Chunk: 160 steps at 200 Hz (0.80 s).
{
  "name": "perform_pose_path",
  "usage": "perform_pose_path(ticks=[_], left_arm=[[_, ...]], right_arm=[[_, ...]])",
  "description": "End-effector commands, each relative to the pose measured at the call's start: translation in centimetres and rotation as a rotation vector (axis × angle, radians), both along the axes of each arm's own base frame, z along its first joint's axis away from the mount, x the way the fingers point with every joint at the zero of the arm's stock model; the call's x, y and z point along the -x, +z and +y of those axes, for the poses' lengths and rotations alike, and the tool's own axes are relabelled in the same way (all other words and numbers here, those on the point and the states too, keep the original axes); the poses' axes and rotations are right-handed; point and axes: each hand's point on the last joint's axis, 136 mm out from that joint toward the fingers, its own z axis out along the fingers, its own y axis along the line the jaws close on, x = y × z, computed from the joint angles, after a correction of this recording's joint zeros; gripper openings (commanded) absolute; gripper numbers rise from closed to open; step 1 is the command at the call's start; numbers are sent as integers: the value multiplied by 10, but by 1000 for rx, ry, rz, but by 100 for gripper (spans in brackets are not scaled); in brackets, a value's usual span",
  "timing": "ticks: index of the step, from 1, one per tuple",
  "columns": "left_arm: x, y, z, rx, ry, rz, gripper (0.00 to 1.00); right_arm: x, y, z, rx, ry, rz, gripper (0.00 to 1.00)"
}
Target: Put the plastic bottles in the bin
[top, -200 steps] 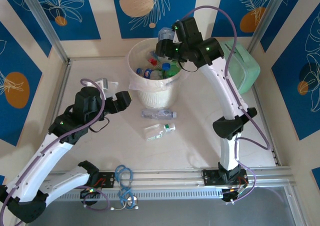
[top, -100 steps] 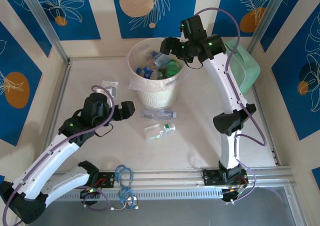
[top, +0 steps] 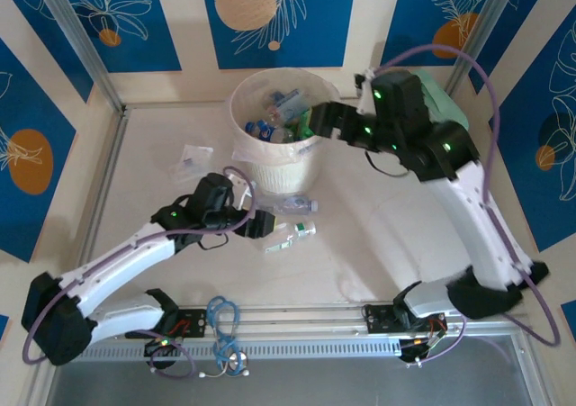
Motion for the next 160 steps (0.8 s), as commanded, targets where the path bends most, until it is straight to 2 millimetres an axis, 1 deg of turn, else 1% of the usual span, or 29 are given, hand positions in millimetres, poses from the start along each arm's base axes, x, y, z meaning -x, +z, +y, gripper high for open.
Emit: perform_pose_path(ticks=[1,5,30,52,68,83,105,135,160], left_arm=[[4,-20,-10,-26,-86,8,92],[3,-23,-12,-27,-92,18,92],[1,-41,-20,-58,-129,67,93],[-6,-47,-24,-87,-138,70,93],[-8,-51,-26,-118,-155,80,92],[-7,-57,-25,-160,-180,90,91],[-4,-65,-24,-211,-219,105,90],[-5,-71,-28,-257,-243,94,90],[-4,-78,-32,-290,-259,116,89]], right_arm=[[11,-16,-13,-52,-55,7,90],[15,-18,-16,-58,-61,10,90],[37,-50,-32,-56,-91,77,90],[51,-77,-43,-42,-114,135,90],[61,-89,-51,-39,-127,160,90],[68,-95,-59,-41,-141,174,90],[74,-99,-66,-55,-158,183,91],[75,-104,-70,-70,-166,200,91],[74,-102,-71,-85,-166,203,90]])
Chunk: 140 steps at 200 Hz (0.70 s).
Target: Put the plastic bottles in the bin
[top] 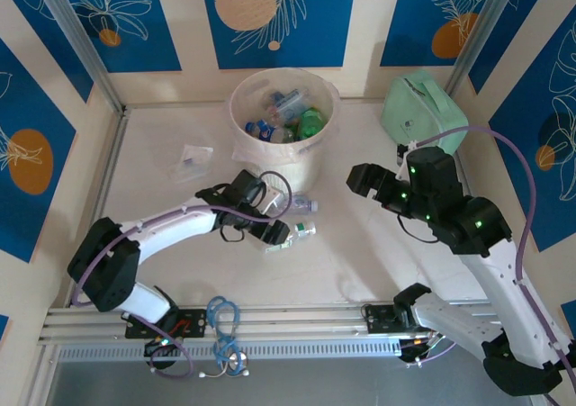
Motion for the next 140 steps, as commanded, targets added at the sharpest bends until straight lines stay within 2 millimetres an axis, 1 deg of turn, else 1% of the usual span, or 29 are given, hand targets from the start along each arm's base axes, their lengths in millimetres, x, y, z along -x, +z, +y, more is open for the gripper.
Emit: perform_pose_path(ticks=[1,34,65,86,101,127,140], left_arm=[[2,-4,-3,-53,-44,4,89],[7,-13,-9,-88,-76,37,89],[21,-24,-13,-137,-136,79,88],[25,-30,-12,-179,-154,73,85],[24,-33,-10,-216,-153,60,82],[36,-44,-4,-294,-188,72,80],[39,-46,-2,-300,-193,67,78]], right_arm=[[2,-5,1,-21,6,27,90],[2,-1,-2,-26,0,25,90],[3,3,-6,-39,-4,21,90],[2,4,-7,-51,-3,28,91],[1,3,-8,-58,-4,33,91],[1,2,-9,-68,-2,41,91],[0,-1,-10,-71,-3,48,91]])
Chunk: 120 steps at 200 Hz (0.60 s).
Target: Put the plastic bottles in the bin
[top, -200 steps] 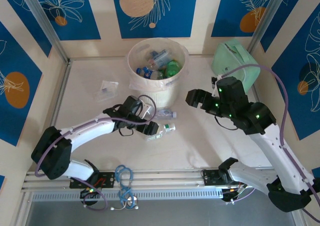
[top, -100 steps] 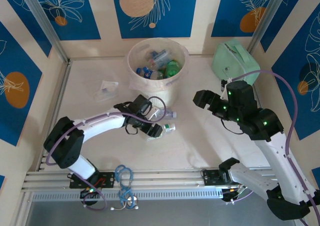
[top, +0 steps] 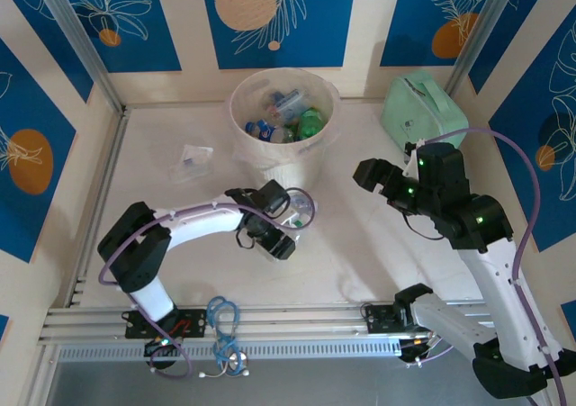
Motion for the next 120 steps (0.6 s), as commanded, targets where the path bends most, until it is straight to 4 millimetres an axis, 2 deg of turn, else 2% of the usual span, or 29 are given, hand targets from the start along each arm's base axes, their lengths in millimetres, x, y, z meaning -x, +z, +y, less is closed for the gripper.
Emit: perform_pose_path(ticks=[1,16,37,79,95,120], left_arm=[[9,-6,9,-75,-38,-6,77],[7,-4,10,-71,-31,-21,73],[8,-7,10,-93,-32,-14,60],[9,-1,9,-82,-42,-44,53],[6,13,8,-53,-22,-74,51],[3,62,-10,121,39,-113,51]], right_arm=[[6,1,3,-19,37,4,91],[6,-3,2,-20,33,13,91],[5,-5,1,-35,27,14,90],[5,-3,-2,-49,16,11,90],[5,-4,-2,-57,18,17,90],[4,-7,-1,-73,18,30,90]])
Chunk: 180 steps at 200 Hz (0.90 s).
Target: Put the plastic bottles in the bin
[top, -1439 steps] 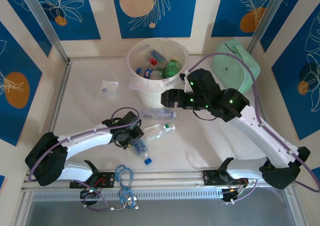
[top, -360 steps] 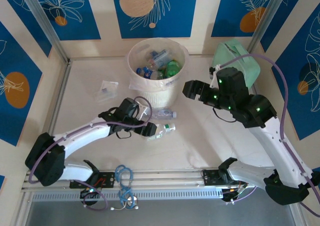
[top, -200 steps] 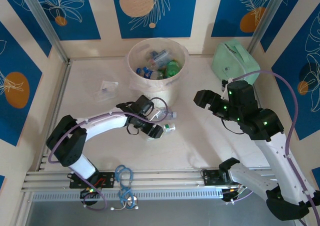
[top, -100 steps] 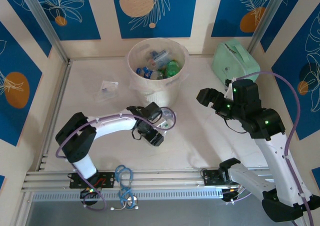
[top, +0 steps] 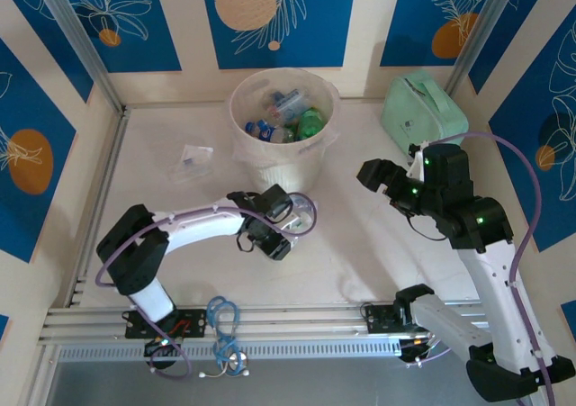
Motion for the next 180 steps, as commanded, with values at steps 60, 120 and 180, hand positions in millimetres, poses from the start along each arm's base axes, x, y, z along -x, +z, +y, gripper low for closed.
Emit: perform_pose_path(ticks=[60,120,180], left_arm=[[1,185,-46,538,35,-154,54],[6,231,-57,683,1,-178,55],[14,246,-65,761,-36,-145,55]], right_arm=[[2,8,23,-96,109,15,87],[9,31,50,-131,216,-39,87],[3,34,73,-49,252,-49,83]])
